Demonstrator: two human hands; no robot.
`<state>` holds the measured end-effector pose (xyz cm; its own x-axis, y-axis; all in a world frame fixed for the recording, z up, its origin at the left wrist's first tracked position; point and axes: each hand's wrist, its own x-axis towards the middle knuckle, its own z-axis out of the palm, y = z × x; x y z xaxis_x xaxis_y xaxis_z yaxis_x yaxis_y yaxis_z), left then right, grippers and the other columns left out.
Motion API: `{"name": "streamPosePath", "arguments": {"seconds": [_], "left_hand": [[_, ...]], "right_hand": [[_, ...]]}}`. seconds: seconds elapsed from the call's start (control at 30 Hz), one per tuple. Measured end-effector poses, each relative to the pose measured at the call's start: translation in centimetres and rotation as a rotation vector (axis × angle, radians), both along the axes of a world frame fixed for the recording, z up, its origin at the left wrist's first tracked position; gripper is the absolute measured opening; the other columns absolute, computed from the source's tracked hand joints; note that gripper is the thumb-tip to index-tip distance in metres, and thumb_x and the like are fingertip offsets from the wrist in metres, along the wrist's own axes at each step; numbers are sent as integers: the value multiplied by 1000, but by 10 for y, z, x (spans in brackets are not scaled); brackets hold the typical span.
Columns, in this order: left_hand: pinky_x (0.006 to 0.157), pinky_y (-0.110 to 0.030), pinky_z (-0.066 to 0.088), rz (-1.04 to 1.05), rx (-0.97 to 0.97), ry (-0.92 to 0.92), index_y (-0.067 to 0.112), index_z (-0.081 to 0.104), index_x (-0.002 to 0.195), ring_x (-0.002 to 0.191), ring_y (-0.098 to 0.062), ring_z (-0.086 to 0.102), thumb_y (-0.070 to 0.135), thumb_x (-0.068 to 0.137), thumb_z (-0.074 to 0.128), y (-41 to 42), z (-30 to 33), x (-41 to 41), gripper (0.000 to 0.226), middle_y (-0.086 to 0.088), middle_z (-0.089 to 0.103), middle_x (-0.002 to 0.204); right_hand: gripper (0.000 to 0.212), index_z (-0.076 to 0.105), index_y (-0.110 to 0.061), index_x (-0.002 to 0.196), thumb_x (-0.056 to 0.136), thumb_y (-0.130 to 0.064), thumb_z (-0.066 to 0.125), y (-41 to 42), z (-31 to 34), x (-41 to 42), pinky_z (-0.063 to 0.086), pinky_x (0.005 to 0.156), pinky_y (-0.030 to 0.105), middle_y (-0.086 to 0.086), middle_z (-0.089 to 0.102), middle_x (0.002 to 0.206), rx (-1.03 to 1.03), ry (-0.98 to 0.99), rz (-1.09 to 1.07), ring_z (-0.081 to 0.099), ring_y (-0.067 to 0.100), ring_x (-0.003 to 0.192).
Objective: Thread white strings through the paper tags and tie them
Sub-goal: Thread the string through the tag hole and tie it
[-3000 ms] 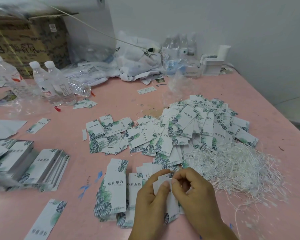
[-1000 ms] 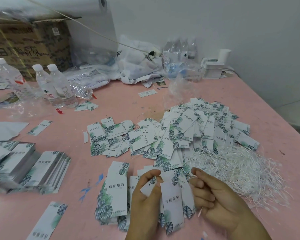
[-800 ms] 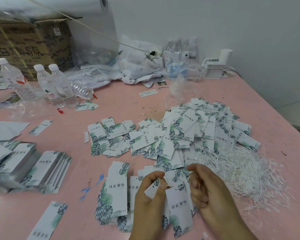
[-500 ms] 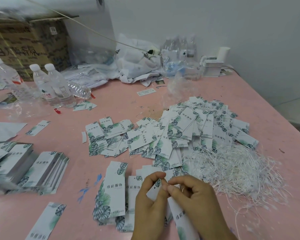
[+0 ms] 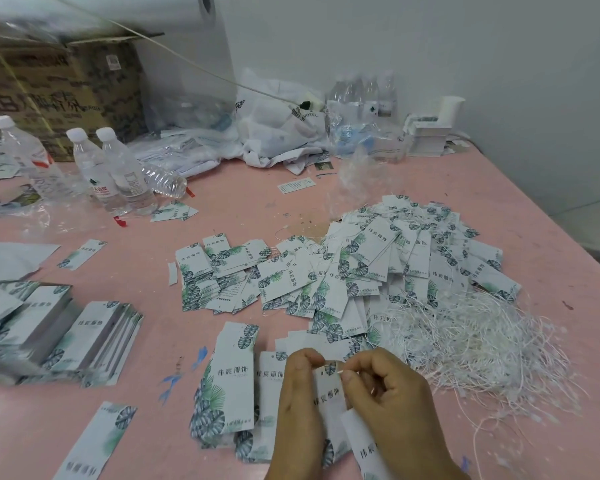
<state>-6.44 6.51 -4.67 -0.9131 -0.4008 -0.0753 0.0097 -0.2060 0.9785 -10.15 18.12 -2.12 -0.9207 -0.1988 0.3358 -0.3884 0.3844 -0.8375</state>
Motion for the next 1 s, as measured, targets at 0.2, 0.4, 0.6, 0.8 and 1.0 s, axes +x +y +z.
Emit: {"name": "streamPosePath", "arguments": {"seconds": [0.2,0.4,0.6,0.8,1.0], "left_hand": [[49,-16,42,7,33,-36,31,57,66,55,-8,55,67,82,41,3,3,-6,43,3,62,62],[60,-25,43,-33,-32,-14,29,56,72,64,-13,55,74,75,32,3,-8,-7,51,0,62,69],[54,-17,46,-80,13,-11,26,61,79,66,-11,62,48,96,34,2,-10,-5,39,-5,73,80],[69,-37,47,-74,90,2,23,61,77,76,-19,63,56,81,46,2,-8,-8,37,-8,72,91],[82,-43,44,-87,58,25,22,59,80,87,-23,62,46,80,50,-1,-12,-11,25,-8,68,96]], "right_hand": [[16,61,-31,79,72,-19,68,-6,-3,2,41,53,15,-11,43,59,74,95,-35,45,4,53],[14,61,-34,80,73,-23,66,-7,-5,2,42,54,15,-13,42,59,101,95,-54,46,4,54],[16,60,-32,81,71,-22,67,-8,-4,2,43,52,20,-10,43,61,127,148,-84,47,5,53],[2,58,-31,74,74,-30,57,-8,-3,0,42,47,22,-18,34,62,151,219,-65,43,5,50],[8,62,-27,69,77,-26,58,-7,-2,-1,40,42,24,-14,33,66,174,311,-55,40,7,46]]}}
